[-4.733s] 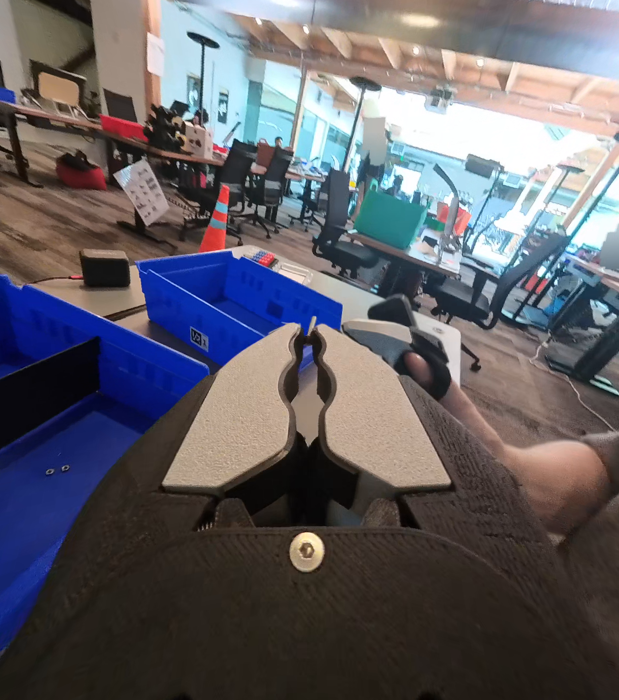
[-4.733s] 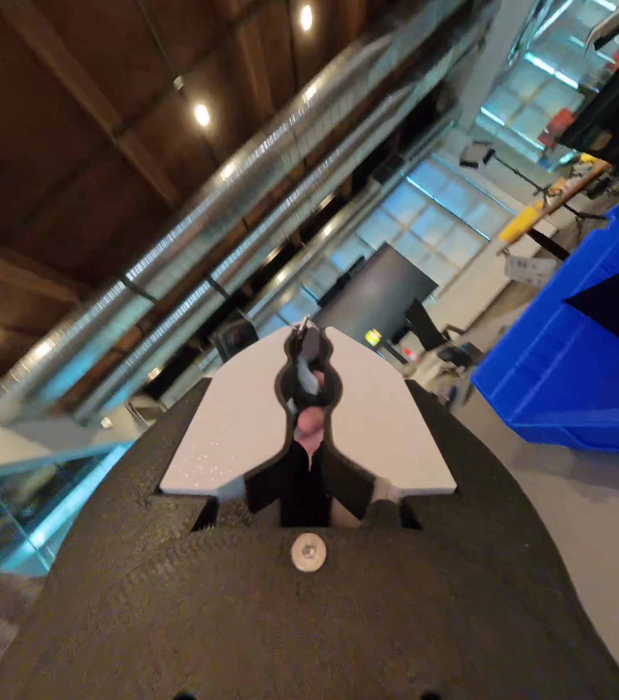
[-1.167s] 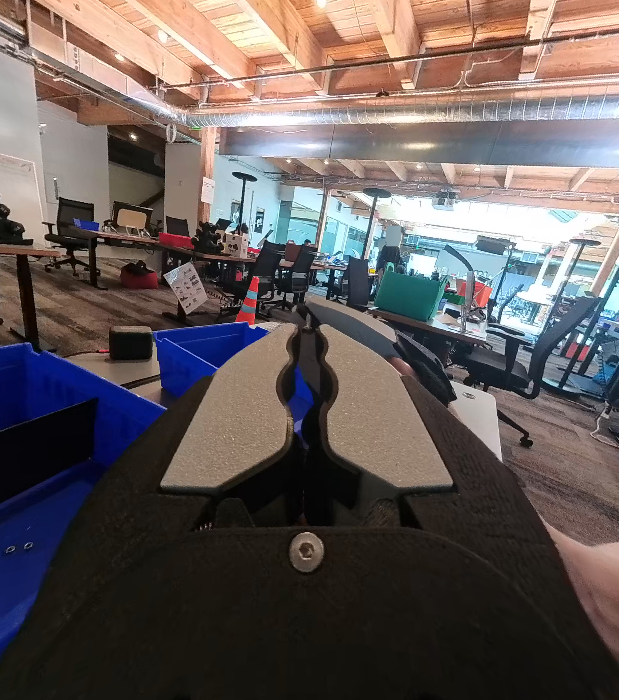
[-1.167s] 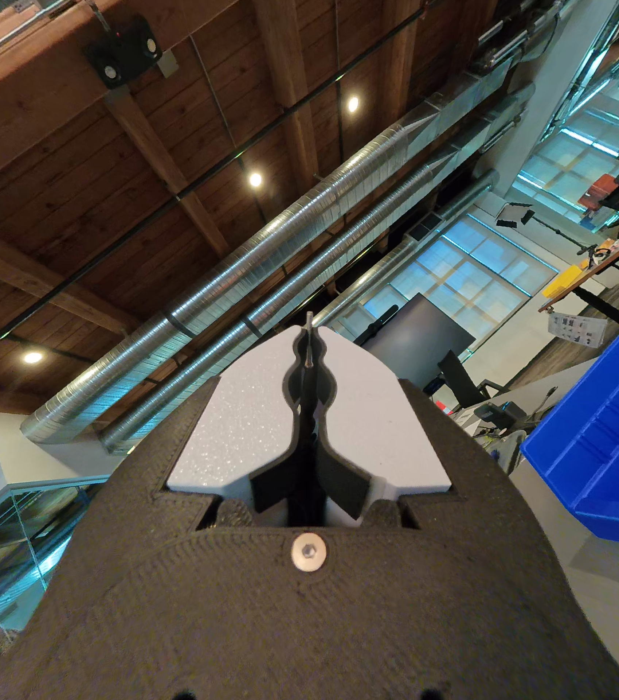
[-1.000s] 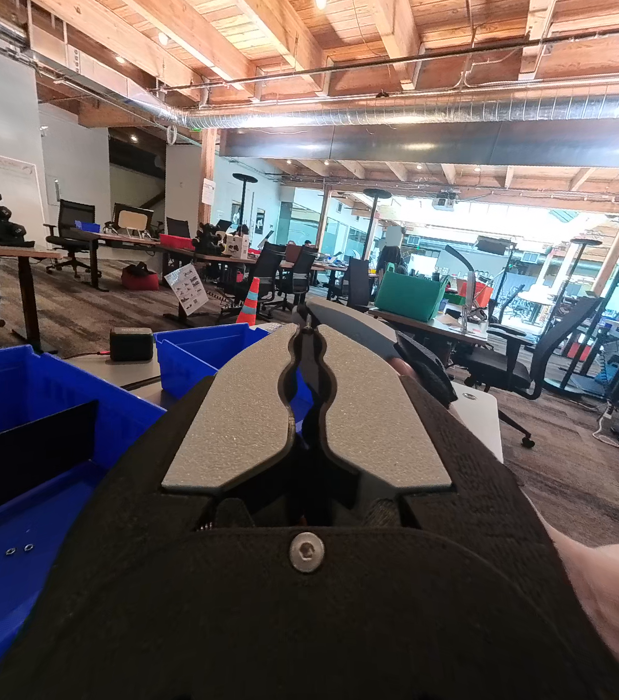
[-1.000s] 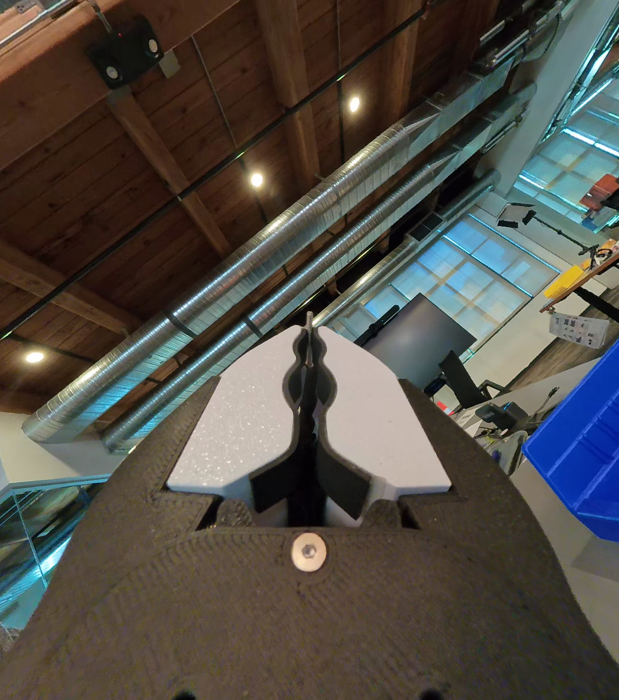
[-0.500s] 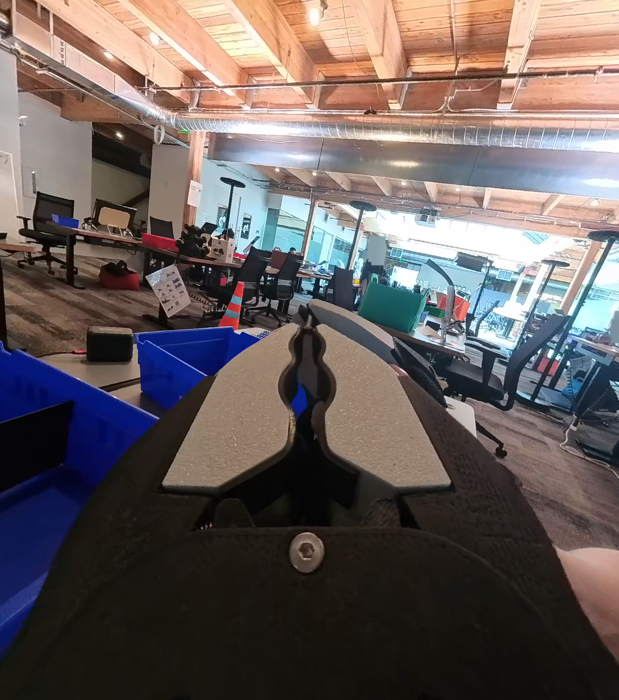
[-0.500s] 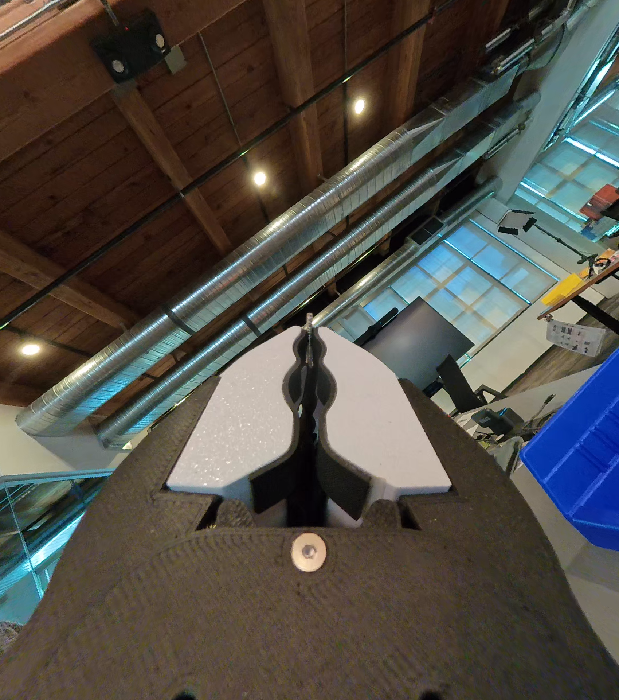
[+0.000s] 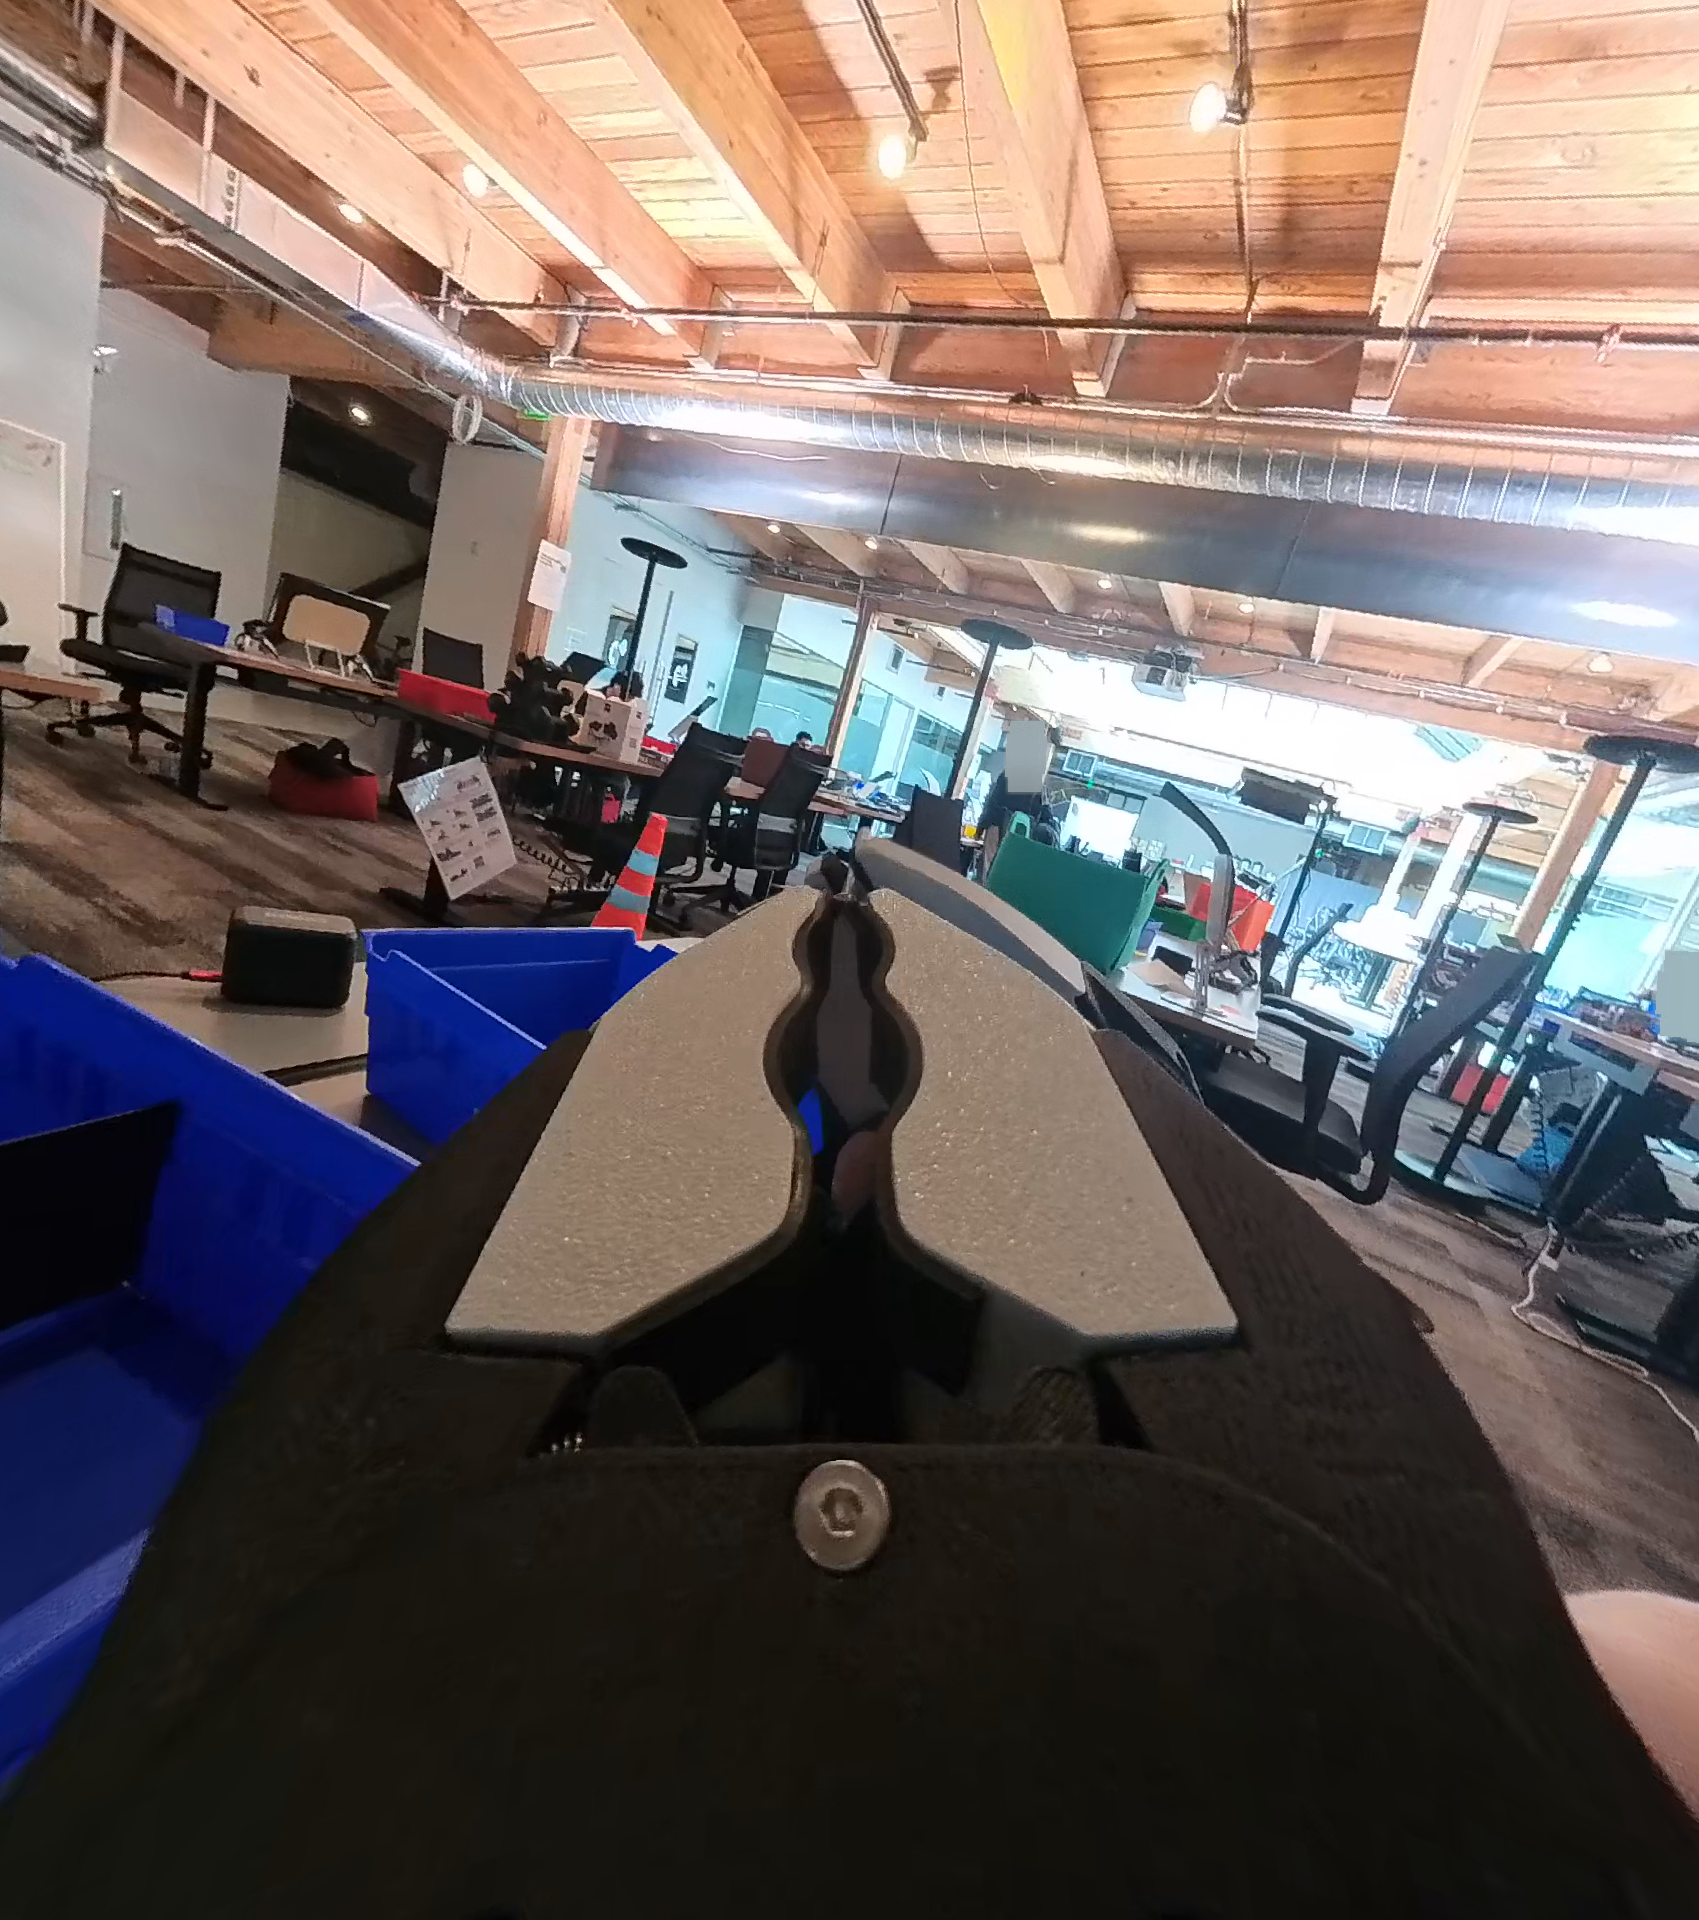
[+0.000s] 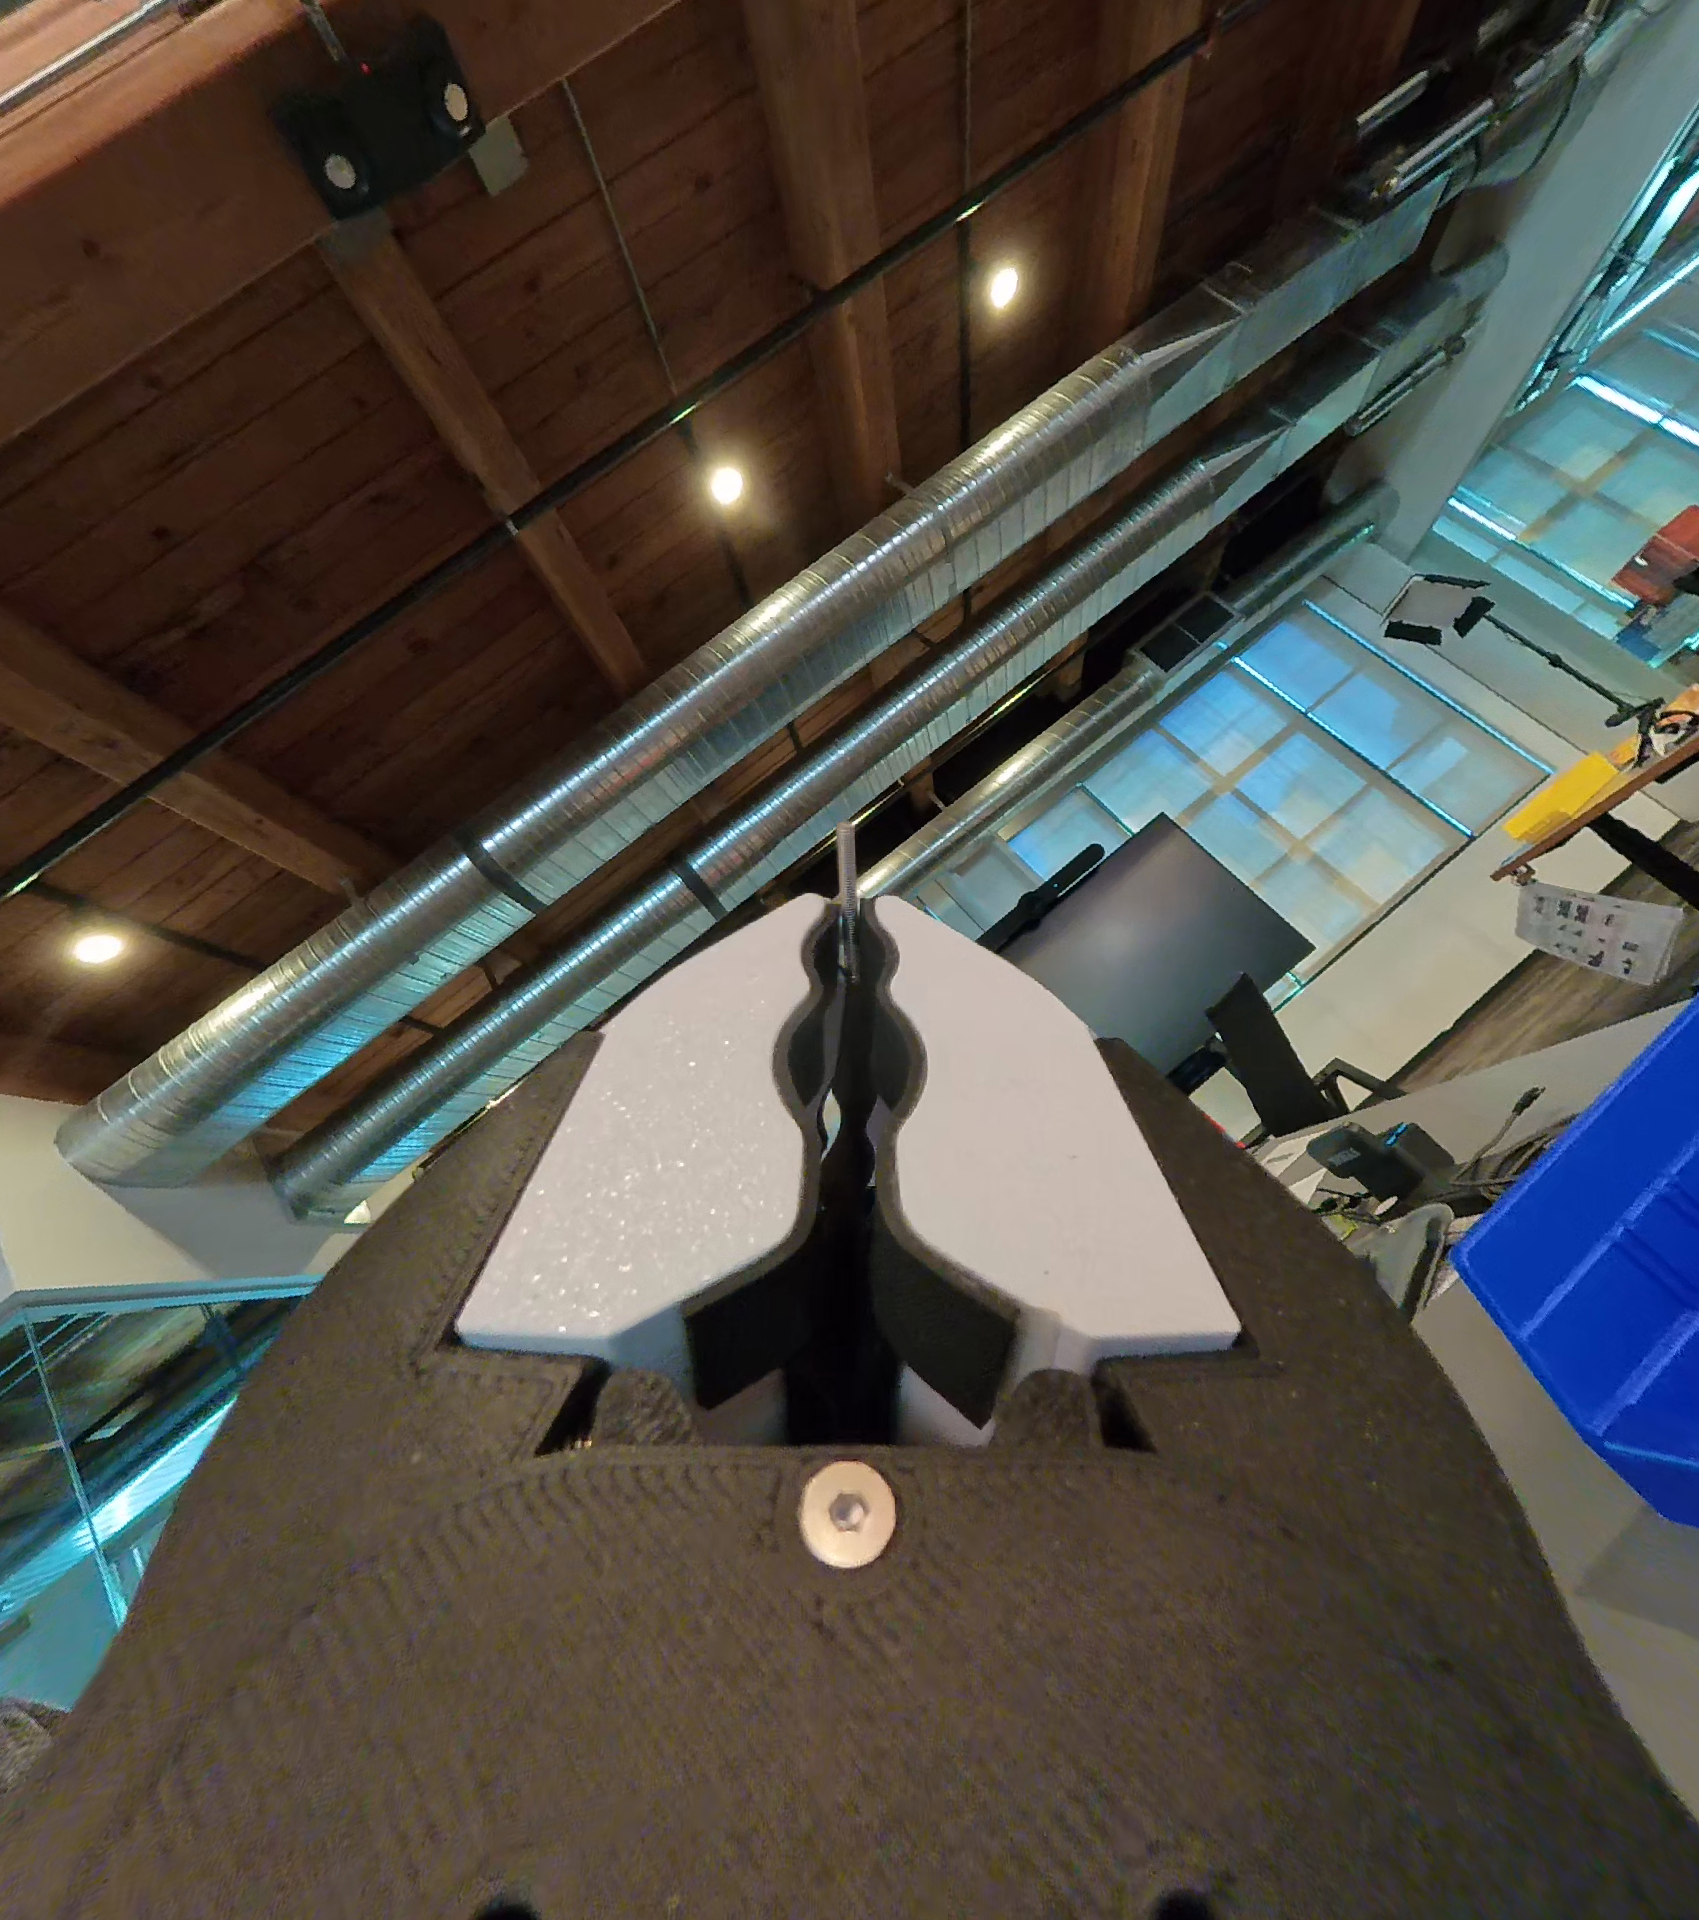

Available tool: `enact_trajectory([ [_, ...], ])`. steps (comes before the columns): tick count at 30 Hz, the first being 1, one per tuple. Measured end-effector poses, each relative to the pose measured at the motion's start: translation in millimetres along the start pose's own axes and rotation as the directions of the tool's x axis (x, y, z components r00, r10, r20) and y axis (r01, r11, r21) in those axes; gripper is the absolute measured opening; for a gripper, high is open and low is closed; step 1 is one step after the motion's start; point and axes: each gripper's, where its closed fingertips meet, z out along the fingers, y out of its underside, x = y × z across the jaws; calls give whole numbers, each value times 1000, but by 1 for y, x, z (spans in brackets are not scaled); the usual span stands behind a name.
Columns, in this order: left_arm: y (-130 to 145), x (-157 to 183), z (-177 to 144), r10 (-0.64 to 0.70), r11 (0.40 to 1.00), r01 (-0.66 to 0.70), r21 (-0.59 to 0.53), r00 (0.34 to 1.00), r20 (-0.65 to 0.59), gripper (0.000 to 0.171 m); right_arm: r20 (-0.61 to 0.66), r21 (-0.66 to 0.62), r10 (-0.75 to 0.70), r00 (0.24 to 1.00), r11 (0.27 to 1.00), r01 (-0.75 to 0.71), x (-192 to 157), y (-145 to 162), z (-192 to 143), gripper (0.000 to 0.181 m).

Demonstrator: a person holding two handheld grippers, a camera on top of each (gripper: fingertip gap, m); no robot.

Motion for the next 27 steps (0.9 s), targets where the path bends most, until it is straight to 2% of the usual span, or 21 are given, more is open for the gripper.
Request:
enact_trajectory([
  [20, 2, 3, 1, -41, 999, 41, 21, 999, -14, 5, -29, -64, -61, 998, 996, 59, -2, 3, -1, 2],
  [24, 2, -4, -5, -64, 998, 64, 6, 998, 9, 9, -45, -73, -90, 995, 994, 86, 2, -5, -6, 2],
  [27, 4, -16, -19, -4, 997, 8, -76, 999, 51, 10, -73, -116, -140, 987, 985, 131, 7, -13, -14, 2],
])
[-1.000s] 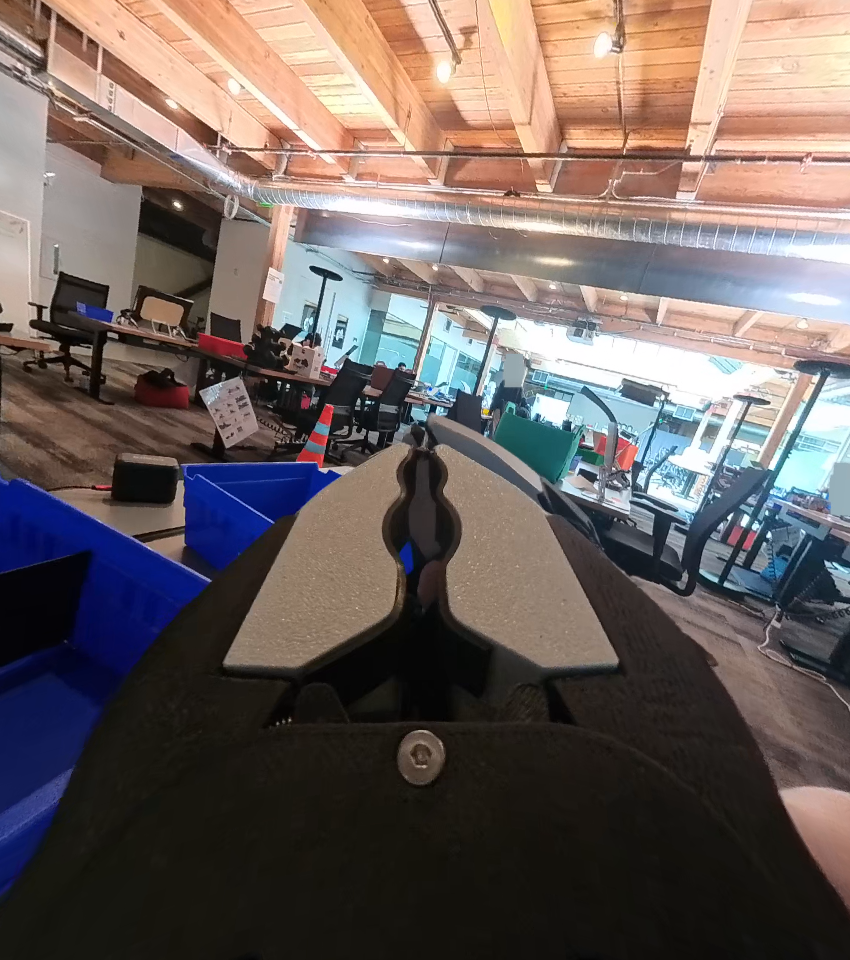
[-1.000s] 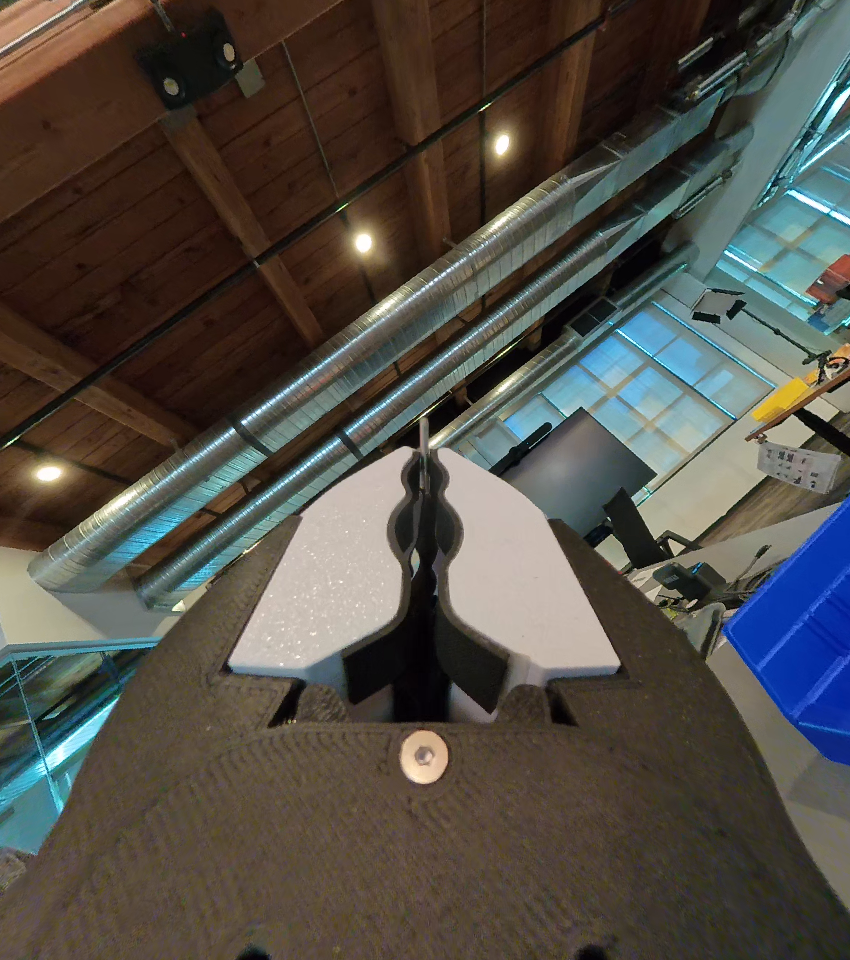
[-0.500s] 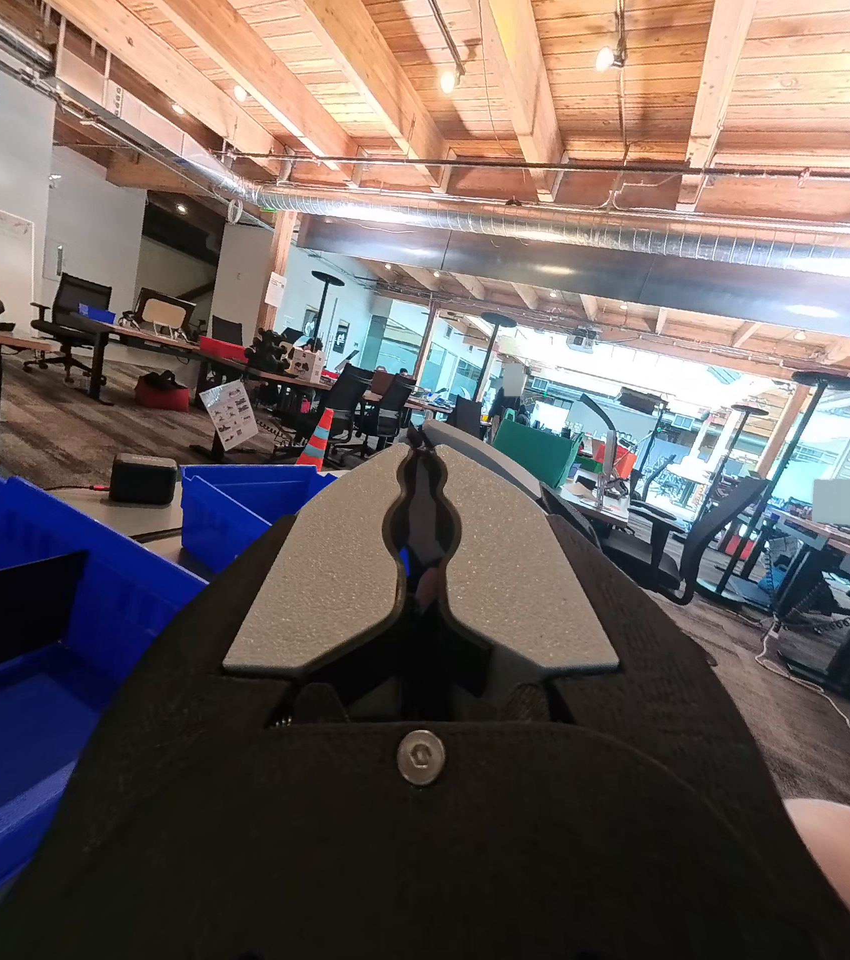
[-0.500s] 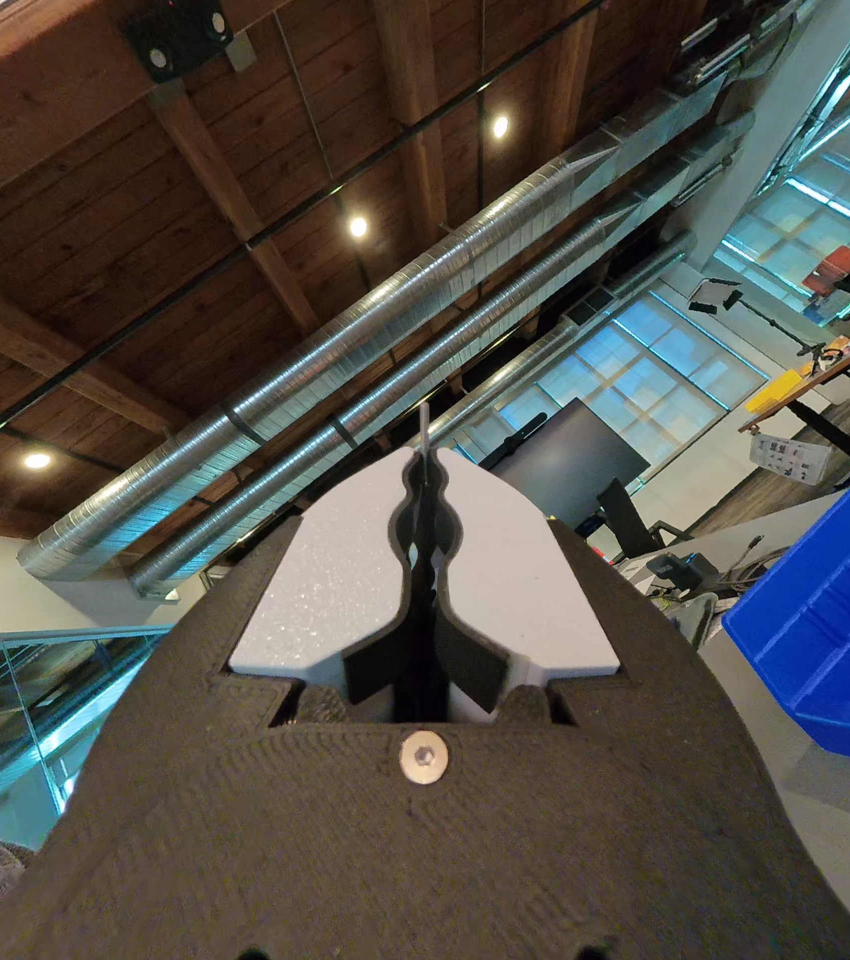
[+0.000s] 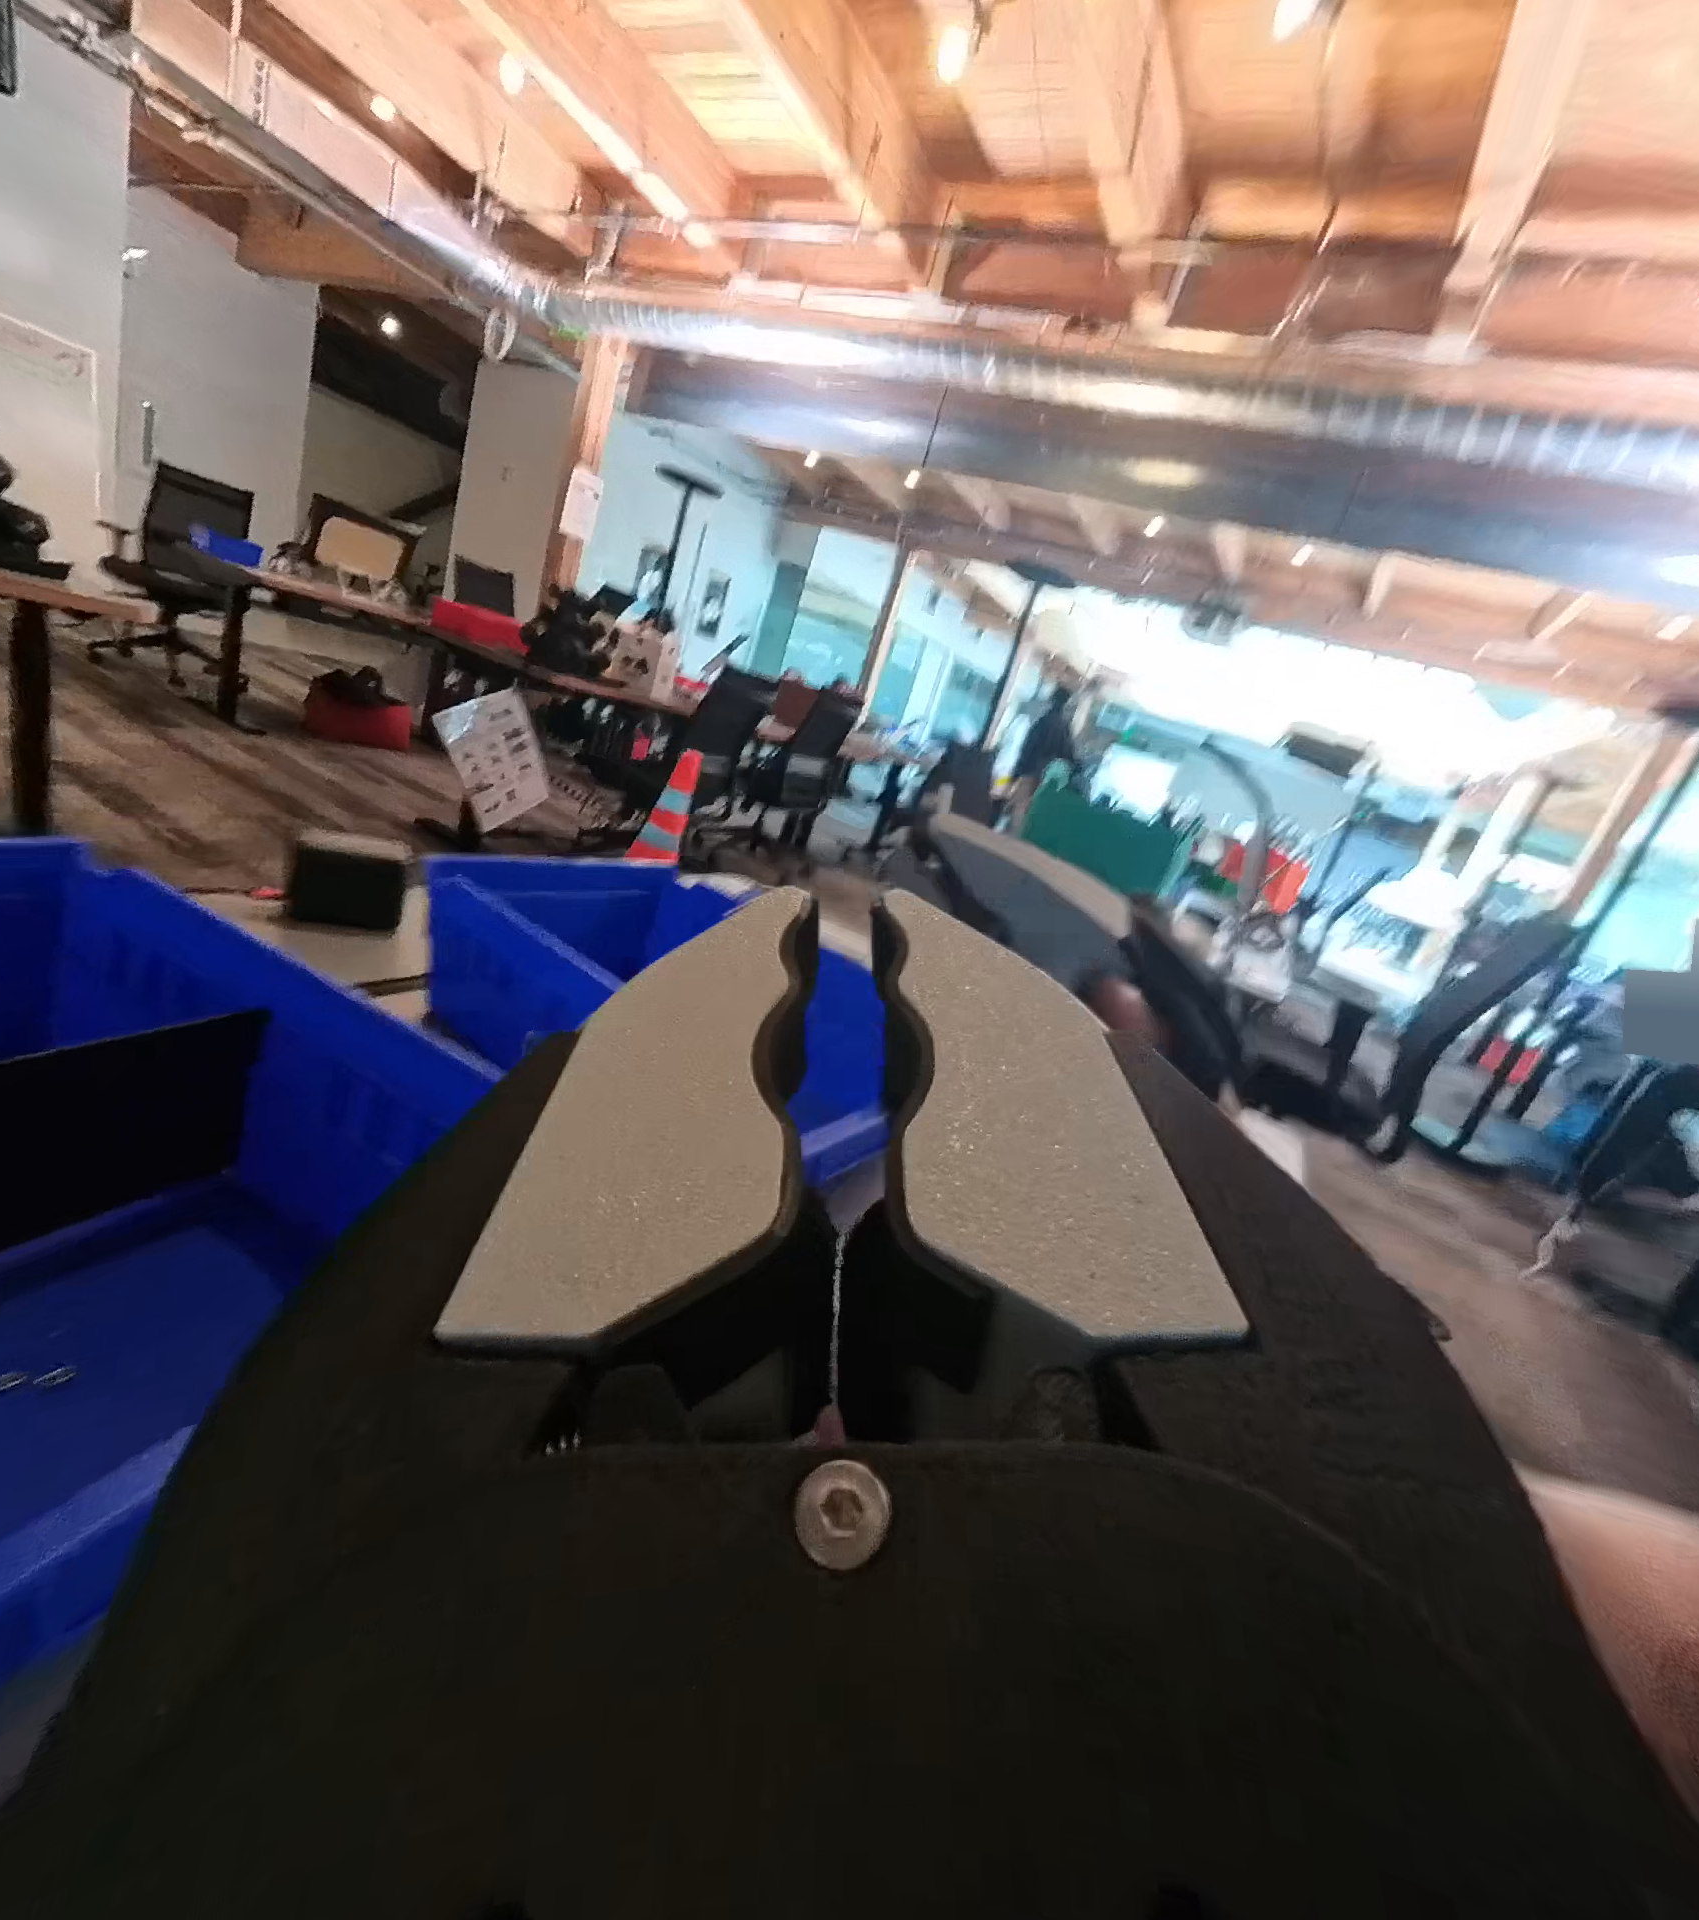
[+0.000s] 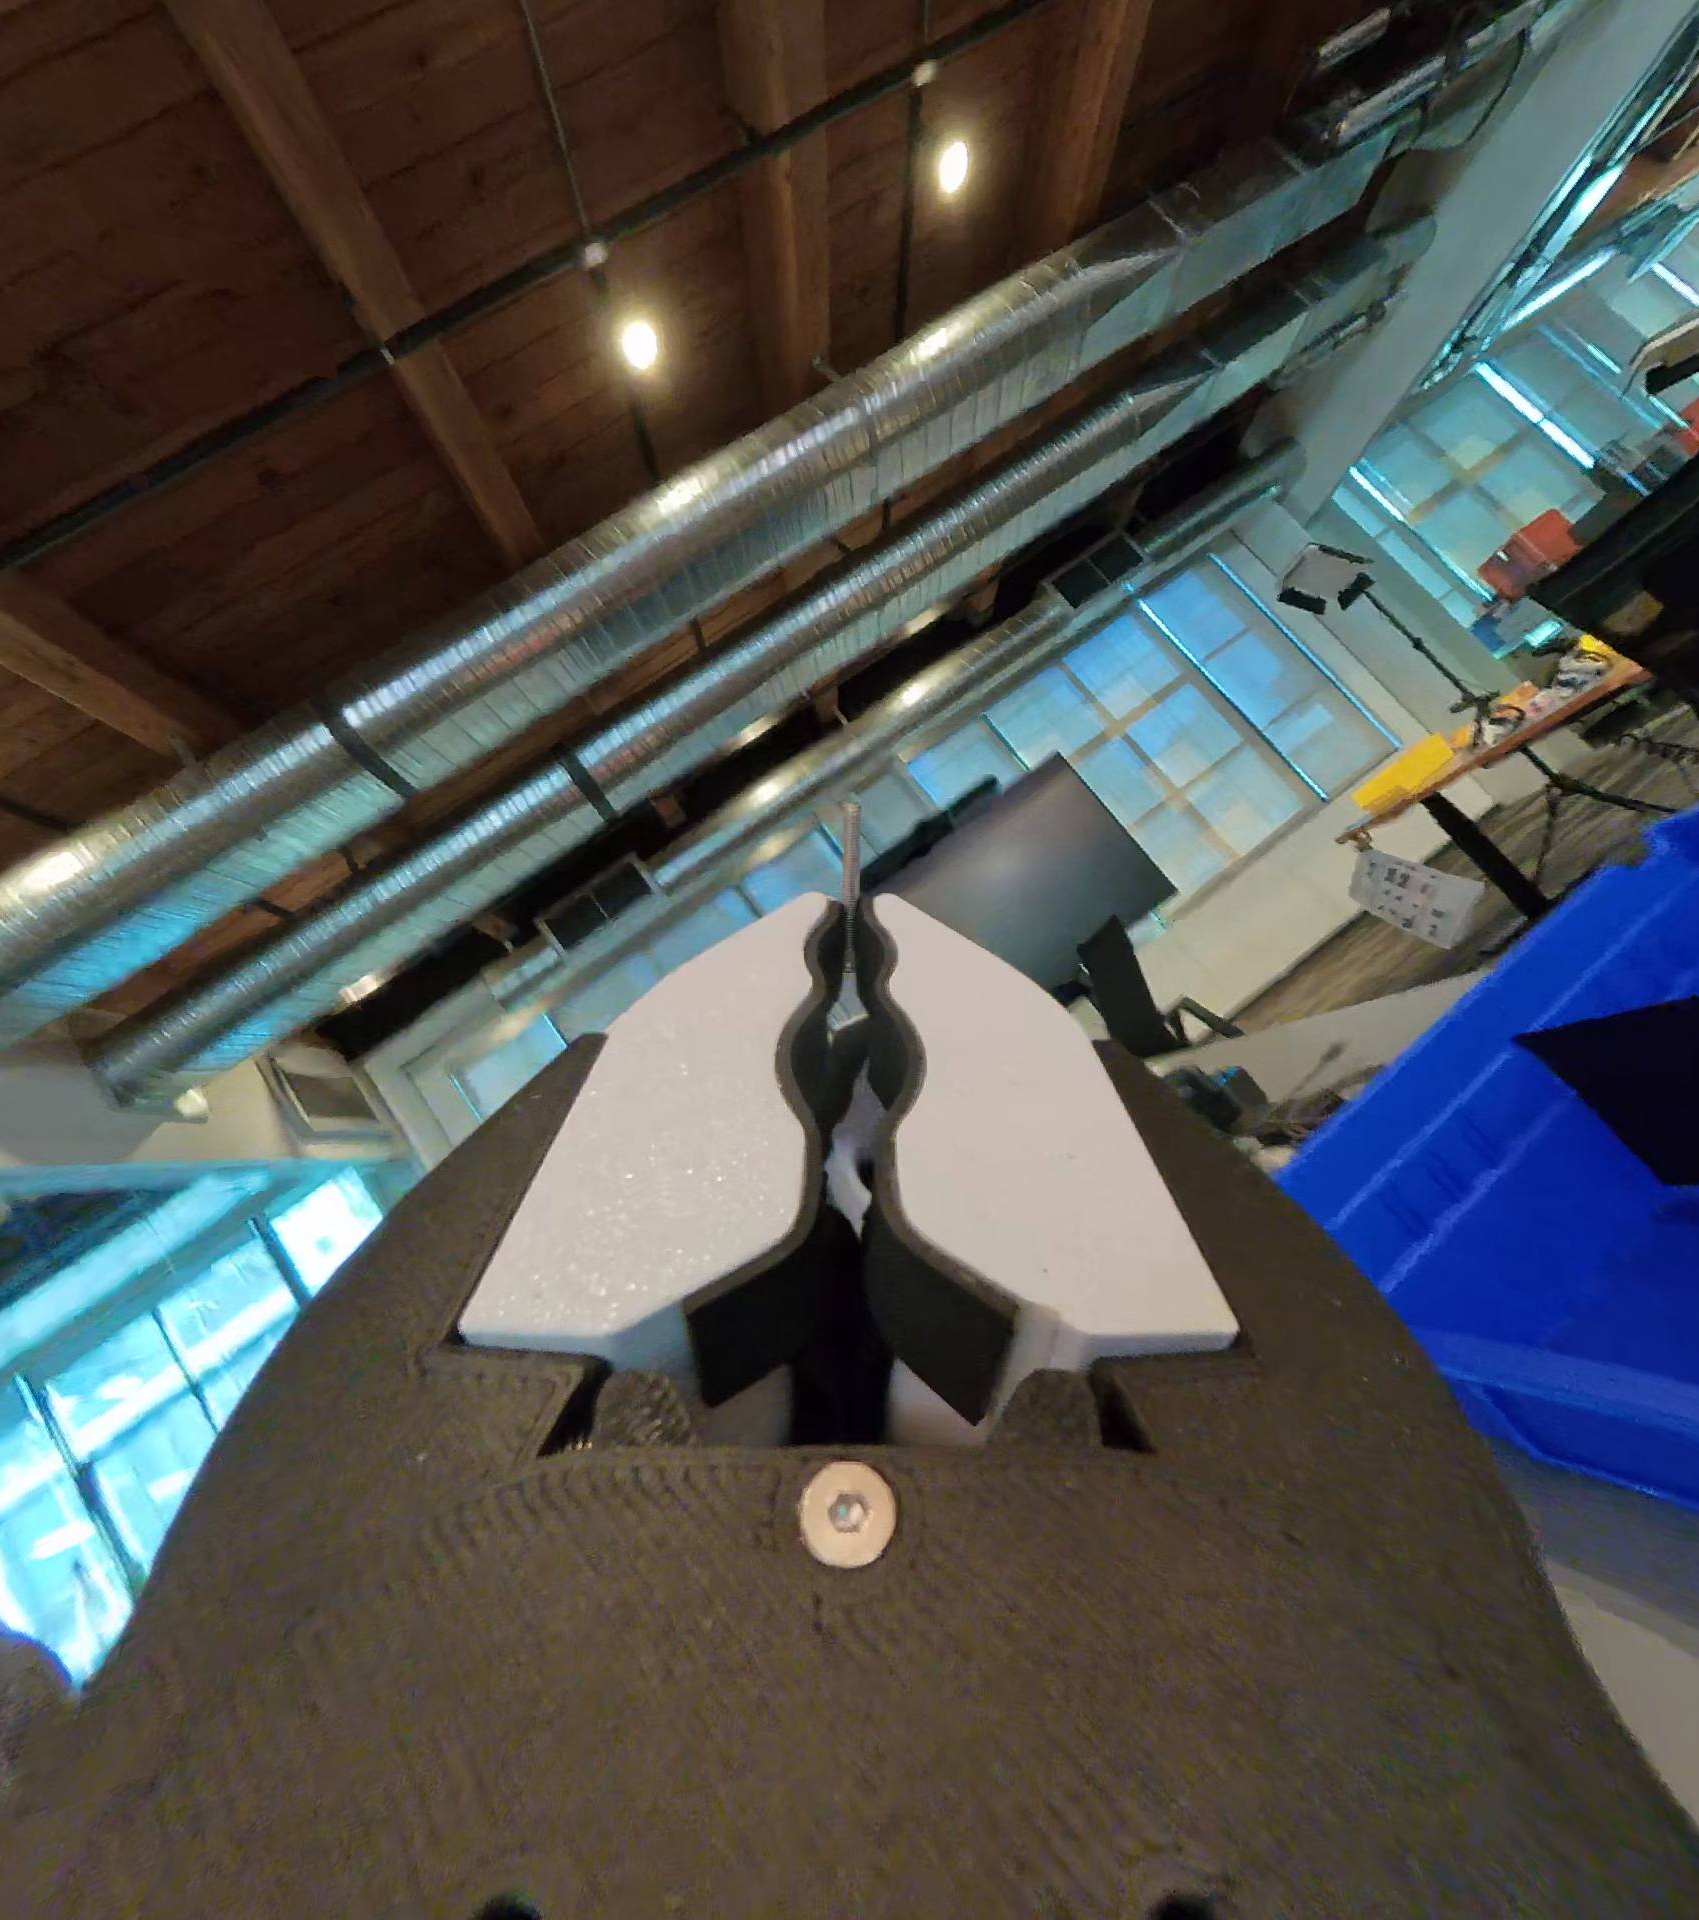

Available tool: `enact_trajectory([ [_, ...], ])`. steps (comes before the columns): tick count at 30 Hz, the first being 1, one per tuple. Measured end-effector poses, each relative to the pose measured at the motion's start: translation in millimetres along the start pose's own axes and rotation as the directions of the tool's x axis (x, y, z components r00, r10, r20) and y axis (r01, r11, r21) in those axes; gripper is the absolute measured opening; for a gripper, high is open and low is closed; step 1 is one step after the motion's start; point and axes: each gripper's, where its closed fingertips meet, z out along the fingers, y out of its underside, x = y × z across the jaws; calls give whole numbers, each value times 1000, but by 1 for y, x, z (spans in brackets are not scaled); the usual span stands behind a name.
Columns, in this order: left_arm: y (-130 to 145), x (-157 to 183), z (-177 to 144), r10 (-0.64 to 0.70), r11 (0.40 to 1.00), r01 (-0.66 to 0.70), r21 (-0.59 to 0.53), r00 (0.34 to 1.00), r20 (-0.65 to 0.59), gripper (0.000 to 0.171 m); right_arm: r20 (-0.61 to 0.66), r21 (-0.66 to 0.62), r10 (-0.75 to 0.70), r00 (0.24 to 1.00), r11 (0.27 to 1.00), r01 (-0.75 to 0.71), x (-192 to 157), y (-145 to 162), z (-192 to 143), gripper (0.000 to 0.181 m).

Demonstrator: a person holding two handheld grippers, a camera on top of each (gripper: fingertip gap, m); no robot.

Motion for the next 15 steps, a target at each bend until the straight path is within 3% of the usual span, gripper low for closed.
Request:
enact_trajectory([
  [3, -8, -26, -19, 136, 982, -125, -141, 988, 69, 11, -61, -150, -145, 987, 979, 135, 10, 6, -11, 2],
  [6, -14, -49, -29, 234, 917, -199, -345, 970, 63, 12, -96, -315, -341, 935, 902, 297, 19, 16, -28, 2],
  [11, 15, -72, -31, 260, 706, -262, -659, 960, -103, 17, -65, -505, -603, 795, 707, 495, 29, 41, -51, 2],
  [15, 37, -93, -24, 340, 522, -404, -751, 906, -251, 23, -27, -561, -646, 763, 642, 523, 32, 61, -62, 2],
])
